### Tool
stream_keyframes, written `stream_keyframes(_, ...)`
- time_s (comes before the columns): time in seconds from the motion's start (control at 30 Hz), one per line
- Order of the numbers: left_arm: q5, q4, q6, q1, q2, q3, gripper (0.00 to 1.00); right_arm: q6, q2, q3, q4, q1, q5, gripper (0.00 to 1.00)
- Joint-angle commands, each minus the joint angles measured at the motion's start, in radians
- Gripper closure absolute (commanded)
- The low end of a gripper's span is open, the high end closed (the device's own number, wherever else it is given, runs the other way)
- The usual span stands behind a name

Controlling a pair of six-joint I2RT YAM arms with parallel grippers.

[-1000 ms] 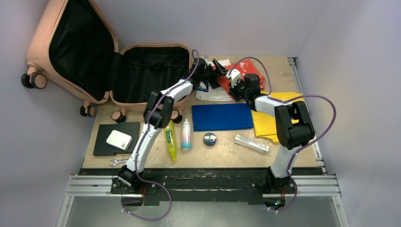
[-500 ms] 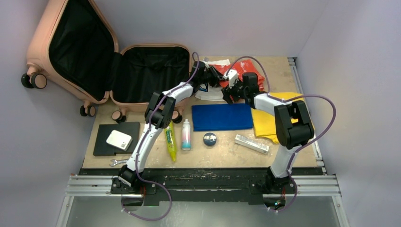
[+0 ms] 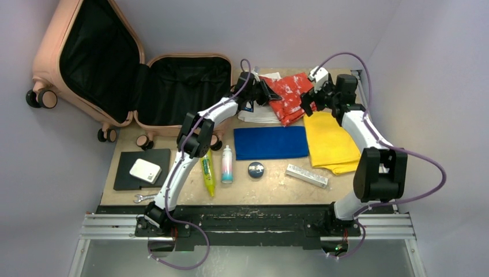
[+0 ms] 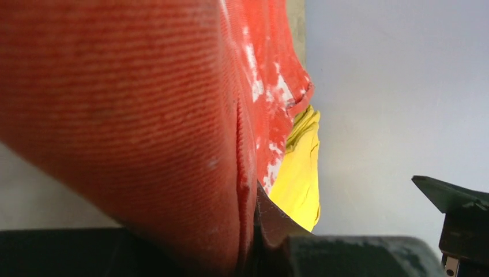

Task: Pack the luggage
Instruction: Pick up the clothes from the corner of the board, then place the clothes in the luggage.

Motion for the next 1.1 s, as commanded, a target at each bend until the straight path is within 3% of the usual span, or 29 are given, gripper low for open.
stream_keyframes(0.0,-0.007,-0.036,0.187,-0.045,-0.154,0.114,1.0,0.057,-0.072,-0.086,0.072,0.0,0.116,0.01)
stream_keyframes(0.37,0.067,-0.033,0.316,-0.028,-0.297,0.134,1.0,0.104,-0.147,-0.155,0.121,-0.002,0.152,0.01)
stream_keyframes(0.67,0.213,-0.086,0.252,0.161,-0.451,-0.018,1.0,0.102,-0.221,-0.206,0.146,-0.002,0.15,0.01)
stream_keyframes(0.87,0.38,-0.369,0.364,0.324,-0.467,-0.065,1.0,0.099,-0.256,-0.224,0.155,-0.002,0.147,0.01)
stream_keyframes(1.07,0.47,-0.771,0.664,0.454,-0.443,0.0,1.0,0.102,-0.254,-0.219,0.159,-0.002,0.149,0.01)
